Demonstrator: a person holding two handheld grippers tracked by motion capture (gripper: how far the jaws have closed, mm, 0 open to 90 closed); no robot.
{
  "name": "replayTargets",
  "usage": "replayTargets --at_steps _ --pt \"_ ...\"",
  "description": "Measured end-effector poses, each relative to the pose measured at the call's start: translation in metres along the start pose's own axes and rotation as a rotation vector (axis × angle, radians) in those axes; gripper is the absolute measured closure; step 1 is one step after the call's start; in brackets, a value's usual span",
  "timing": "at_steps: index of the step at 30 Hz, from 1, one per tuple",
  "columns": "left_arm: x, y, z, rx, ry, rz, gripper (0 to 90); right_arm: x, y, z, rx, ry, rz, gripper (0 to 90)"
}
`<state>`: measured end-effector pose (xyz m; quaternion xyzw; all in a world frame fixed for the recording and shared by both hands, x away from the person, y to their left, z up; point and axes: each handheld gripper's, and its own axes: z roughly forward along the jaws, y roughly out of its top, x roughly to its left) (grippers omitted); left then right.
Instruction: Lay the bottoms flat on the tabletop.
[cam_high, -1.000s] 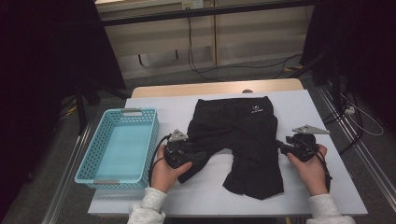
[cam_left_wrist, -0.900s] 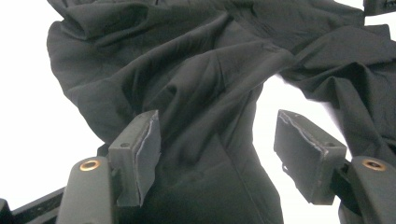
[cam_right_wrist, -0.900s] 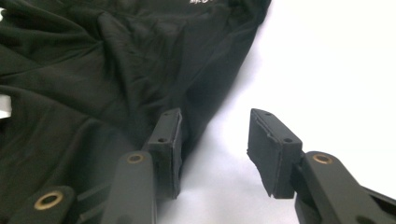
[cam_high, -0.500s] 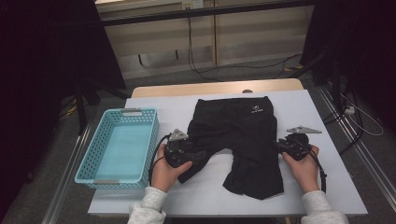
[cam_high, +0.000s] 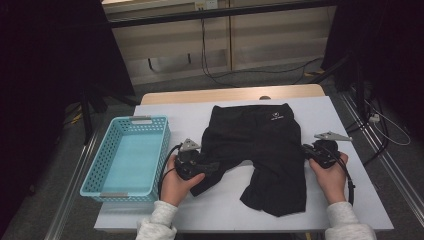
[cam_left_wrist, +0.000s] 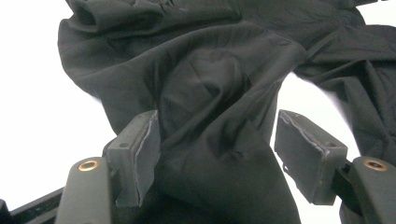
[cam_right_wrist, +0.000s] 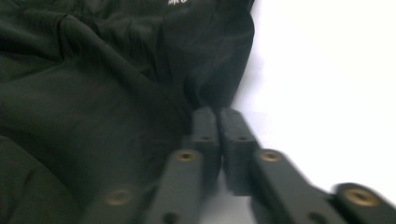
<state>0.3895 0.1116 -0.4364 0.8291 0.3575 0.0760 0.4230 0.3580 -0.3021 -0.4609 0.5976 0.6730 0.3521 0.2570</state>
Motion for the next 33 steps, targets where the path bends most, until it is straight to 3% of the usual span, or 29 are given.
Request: replayTargets --at_steps 5,8,14,19,25,29,31,33 --pt "0.001 0.001 -0.001 -0.001 0.004 0.004 29.6 0.004 -0.001 -0.010 -0.011 0.003 0.003 56.3" --pt "0.000 0.002 -0.001 -0.006 0.001 0.002 29.3 0.007 -0.002 -0.021 -0.018 0.029 0.006 50.3" --pt "-0.003 0.004 -0.002 -0.008 -0.001 0.007 29.1 0.017 -0.011 -0.039 -0.003 0.080 0.012 49.8" --pt "-0.007 0.005 0.000 -0.002 -0.007 0.024 28.9 0.024 -0.019 -0.057 -0.001 0.095 -0.020 49.9" --pt "-0.012 0.006 -0.001 -0.001 -0.009 0.037 28.6 0.029 -0.042 -0.068 0.062 0.111 -0.029 53.1" --pt "-0.015 0.007 -0.001 -0.001 -0.012 0.046 28.4 0.038 -0.052 -0.065 0.107 0.122 -0.053 57.3" --pt "-0.015 0.007 -0.001 -0.001 -0.011 0.051 28.4 0.045 -0.053 -0.063 0.092 0.087 -0.097 67.5" --pt "-0.015 0.007 -0.001 0.000 -0.010 0.056 28.4 0.046 -0.052 -0.062 0.091 0.120 -0.103 83.4"
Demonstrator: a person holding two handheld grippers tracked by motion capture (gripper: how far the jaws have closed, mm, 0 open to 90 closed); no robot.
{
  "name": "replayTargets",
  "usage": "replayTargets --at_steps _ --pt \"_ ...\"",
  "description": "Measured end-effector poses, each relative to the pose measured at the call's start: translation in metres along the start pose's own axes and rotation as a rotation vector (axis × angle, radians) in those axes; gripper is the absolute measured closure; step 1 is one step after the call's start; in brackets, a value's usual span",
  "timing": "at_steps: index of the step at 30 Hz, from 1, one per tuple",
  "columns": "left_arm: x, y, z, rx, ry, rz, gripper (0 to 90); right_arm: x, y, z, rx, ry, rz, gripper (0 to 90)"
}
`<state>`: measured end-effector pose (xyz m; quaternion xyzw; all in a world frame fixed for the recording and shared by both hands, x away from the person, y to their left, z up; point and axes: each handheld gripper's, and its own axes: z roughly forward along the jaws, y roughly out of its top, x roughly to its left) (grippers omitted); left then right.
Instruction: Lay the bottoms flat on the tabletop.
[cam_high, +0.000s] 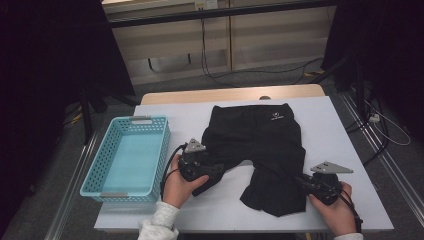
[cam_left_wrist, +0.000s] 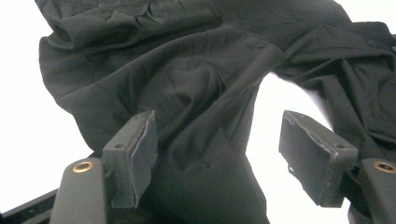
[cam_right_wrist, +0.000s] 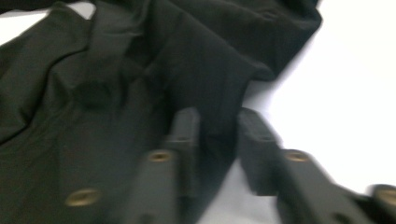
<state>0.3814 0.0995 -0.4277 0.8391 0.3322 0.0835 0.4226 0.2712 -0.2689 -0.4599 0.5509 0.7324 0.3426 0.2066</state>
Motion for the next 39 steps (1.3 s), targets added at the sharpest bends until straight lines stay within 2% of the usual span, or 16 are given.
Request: replayTargets --at_steps 2,5,8,10,12,15,17,18,21,23,26,27,30,35,38,39 --pt "0.000 0.001 0.000 -0.005 -0.004 -0.009 28.5 -0.001 0.002 0.000 -0.006 0.038 0.007 89.1" --pt "0.001 0.001 -0.001 -0.010 -0.004 -0.010 28.5 -0.005 0.013 -0.005 -0.073 0.059 0.030 89.4" --pt "0.001 0.001 -0.001 -0.014 -0.005 -0.015 28.6 -0.013 0.032 -0.010 -0.142 0.046 0.031 89.5" --pt "0.001 0.001 -0.001 -0.011 -0.010 -0.018 28.5 -0.018 0.039 -0.008 -0.149 0.026 0.018 89.5" --pt "0.000 0.000 0.000 -0.006 -0.008 -0.019 28.5 -0.021 0.045 -0.004 -0.160 0.027 0.016 89.5" --pt "-0.001 -0.001 0.002 0.004 -0.015 -0.011 28.5 -0.022 0.049 0.004 -0.147 0.024 0.007 88.9" --pt "-0.002 -0.002 0.004 0.009 -0.019 -0.013 28.5 -0.021 0.049 0.013 -0.121 -0.006 -0.029 87.1" --pt "-0.002 -0.002 0.004 0.012 -0.021 -0.016 28.4 -0.021 0.046 0.019 -0.099 -0.019 -0.029 85.6" --pt "-0.001 -0.002 0.004 0.014 -0.016 -0.013 28.3 -0.023 0.035 0.027 -0.049 -0.081 -0.035 68.0" --pt "-0.002 -0.002 0.003 0.008 -0.019 -0.013 28.2 -0.021 0.032 0.021 -0.058 -0.080 -0.032 62.9" --pt "-0.002 -0.002 0.004 0.013 -0.024 -0.012 28.1 -0.013 0.031 0.004 -0.088 -0.086 -0.044 53.1" --pt "-0.003 -0.002 0.004 0.016 -0.021 -0.011 28.2 -0.011 0.031 0.000 -0.090 -0.083 -0.047 53.2" --pt "-0.004 -0.001 0.005 0.013 -0.021 -0.013 28.0 0.006 0.027 -0.010 -0.099 -0.025 -0.056 56.5" --pt "-0.006 0.001 0.004 0.011 -0.020 -0.005 27.8 0.037 0.021 -0.005 -0.058 0.103 -0.096 61.5" --pt "-0.006 0.001 0.003 0.010 -0.019 -0.006 27.8 0.050 0.016 0.009 0.002 0.092 -0.135 61.2" --pt "-0.006 0.000 0.003 0.011 -0.020 -0.006 27.7 0.053 0.014 0.013 0.017 0.102 -0.135 61.6"
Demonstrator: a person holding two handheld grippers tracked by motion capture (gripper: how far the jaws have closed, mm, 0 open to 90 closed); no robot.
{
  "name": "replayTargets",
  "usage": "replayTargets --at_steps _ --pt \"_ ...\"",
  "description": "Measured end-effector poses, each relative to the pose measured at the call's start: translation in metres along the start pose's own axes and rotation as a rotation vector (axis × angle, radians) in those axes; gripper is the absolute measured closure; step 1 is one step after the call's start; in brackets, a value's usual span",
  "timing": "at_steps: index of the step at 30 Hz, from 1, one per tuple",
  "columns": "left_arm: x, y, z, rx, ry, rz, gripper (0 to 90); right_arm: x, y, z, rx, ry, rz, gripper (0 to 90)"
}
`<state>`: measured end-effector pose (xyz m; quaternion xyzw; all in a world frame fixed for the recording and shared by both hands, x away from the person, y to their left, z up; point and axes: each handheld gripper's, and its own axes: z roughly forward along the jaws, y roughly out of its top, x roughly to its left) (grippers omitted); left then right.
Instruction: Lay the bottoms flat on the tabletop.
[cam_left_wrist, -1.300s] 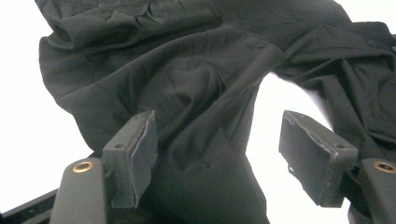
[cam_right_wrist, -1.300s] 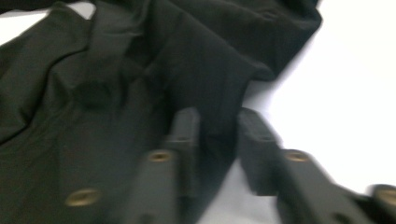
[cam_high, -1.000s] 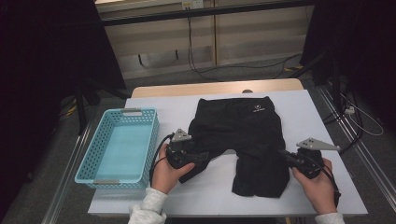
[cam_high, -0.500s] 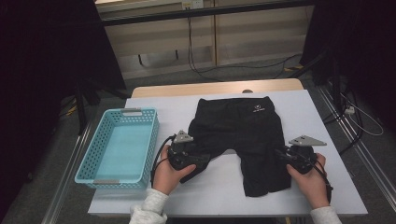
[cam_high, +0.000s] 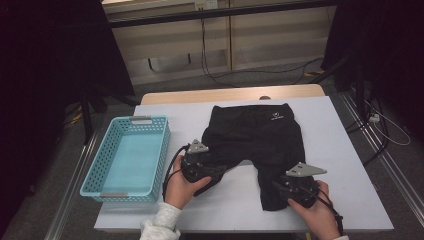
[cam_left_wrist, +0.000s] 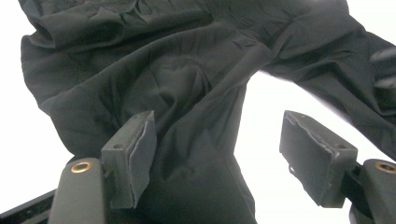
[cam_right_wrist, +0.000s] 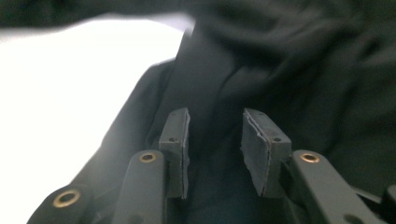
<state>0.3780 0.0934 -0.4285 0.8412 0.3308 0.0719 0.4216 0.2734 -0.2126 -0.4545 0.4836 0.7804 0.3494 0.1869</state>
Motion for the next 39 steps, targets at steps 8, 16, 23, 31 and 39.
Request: replayTargets --at_steps 8,16,23,31,39 --pt "0.002 -0.001 0.003 0.004 0.008 0.017 28.9 0.001 0.000 0.001 -0.009 0.019 -0.035 89.0" --pt "0.003 -0.008 0.015 0.024 0.030 0.043 39.2 0.018 0.006 -0.003 -0.034 0.081 -0.129 88.8" --pt "0.004 -0.015 0.025 0.079 0.022 0.039 65.6 0.018 0.002 0.006 0.005 0.093 -0.137 88.2" --pt "0.008 -0.003 0.008 0.033 0.029 0.006 88.2 0.009 0.000 0.000 -0.008 0.080 -0.120 88.2" --pt "0.026 0.006 -0.022 -0.056 0.075 -0.057 88.3 0.008 0.001 -0.006 -0.024 0.088 -0.116 85.6"
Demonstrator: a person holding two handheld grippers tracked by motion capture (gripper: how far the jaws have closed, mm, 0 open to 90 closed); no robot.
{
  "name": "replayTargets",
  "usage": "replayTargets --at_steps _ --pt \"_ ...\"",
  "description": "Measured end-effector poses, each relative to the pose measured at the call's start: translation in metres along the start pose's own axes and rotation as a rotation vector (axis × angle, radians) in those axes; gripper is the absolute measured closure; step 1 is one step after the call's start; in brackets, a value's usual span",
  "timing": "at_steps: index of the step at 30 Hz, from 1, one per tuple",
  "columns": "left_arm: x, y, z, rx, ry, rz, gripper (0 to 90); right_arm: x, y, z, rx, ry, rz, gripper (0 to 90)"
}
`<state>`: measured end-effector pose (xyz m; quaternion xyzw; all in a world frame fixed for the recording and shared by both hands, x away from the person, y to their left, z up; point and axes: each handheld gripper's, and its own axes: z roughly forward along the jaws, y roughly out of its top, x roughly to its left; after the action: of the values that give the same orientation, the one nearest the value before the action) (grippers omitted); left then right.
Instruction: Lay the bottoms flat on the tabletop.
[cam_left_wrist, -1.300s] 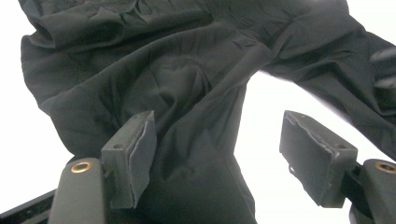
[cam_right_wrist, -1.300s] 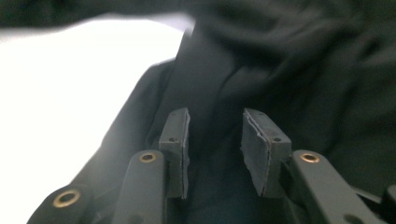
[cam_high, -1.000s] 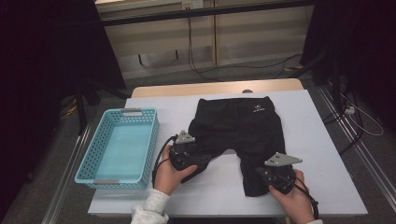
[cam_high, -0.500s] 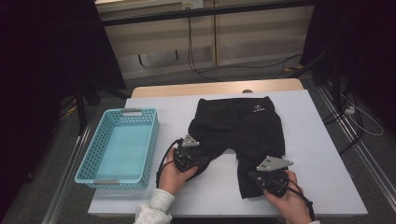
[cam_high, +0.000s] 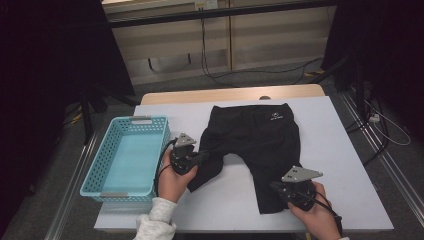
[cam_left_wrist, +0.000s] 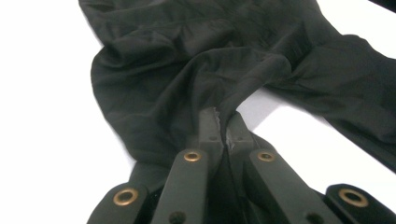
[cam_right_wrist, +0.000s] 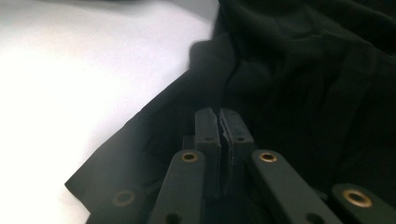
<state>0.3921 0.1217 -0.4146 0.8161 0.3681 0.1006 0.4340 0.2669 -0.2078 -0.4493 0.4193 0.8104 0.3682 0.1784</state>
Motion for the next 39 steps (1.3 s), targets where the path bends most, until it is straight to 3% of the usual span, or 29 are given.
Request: replayTargets --at_steps 2,5,10,12,15,18,20,21,25,29,34,36,39 --pt "0.003 0.000 0.002 0.000 0.007 -0.014 88.2 0.002 0.000 -0.001 0.002 0.023 -0.012 86.6" --pt "0.003 0.002 0.003 -0.003 0.017 -0.005 88.2 0.005 0.001 -0.003 0.004 0.057 -0.023 87.5" --pt "0.004 0.002 0.007 0.003 0.018 -0.008 88.1 -0.003 0.004 0.002 -0.009 -0.031 0.019 71.1" --pt "0.003 0.002 0.010 0.010 0.014 -0.009 88.1 -0.008 0.007 0.006 -0.035 -0.038 0.077 67.3" --pt "0.001 0.002 0.012 0.017 0.015 0.002 88.0 -0.008 0.012 0.013 -0.045 -0.040 0.093 64.7" --pt "0.002 0.001 0.015 0.024 0.023 -0.007 88.0 -0.007 0.010 0.027 0.008 -0.043 0.074 64.5" --pt "0.005 0.000 0.014 0.027 0.031 -0.007 88.0 -0.007 0.009 0.030 -0.012 -0.022 0.057 84.6" --pt "0.005 0.000 0.014 0.024 0.033 -0.014 88.1 -0.008 0.009 0.029 -0.003 -0.026 0.040 87.7" --pt "0.007 0.000 0.009 0.015 0.039 -0.010 88.0 -0.011 0.012 0.023 -0.016 -0.048 0.049 89.1" --pt "0.006 0.003 0.004 -0.005 0.033 -0.016 88.0 -0.009 0.020 0.006 -0.087 -0.074 0.037 89.2" --pt "0.006 0.003 0.005 -0.006 0.027 -0.026 87.9 0.014 0.030 0.001 -0.130 -0.016 -0.027 89.2" --pt "0.005 0.002 0.006 -0.002 0.019 -0.031 87.9 0.025 0.030 0.009 -0.099 0.014 -0.072 89.1" --pt "0.004 0.002 0.007 0.001 0.010 -0.035 87.7 0.037 0.026 0.027 -0.039 0.061 -0.094 89.1"
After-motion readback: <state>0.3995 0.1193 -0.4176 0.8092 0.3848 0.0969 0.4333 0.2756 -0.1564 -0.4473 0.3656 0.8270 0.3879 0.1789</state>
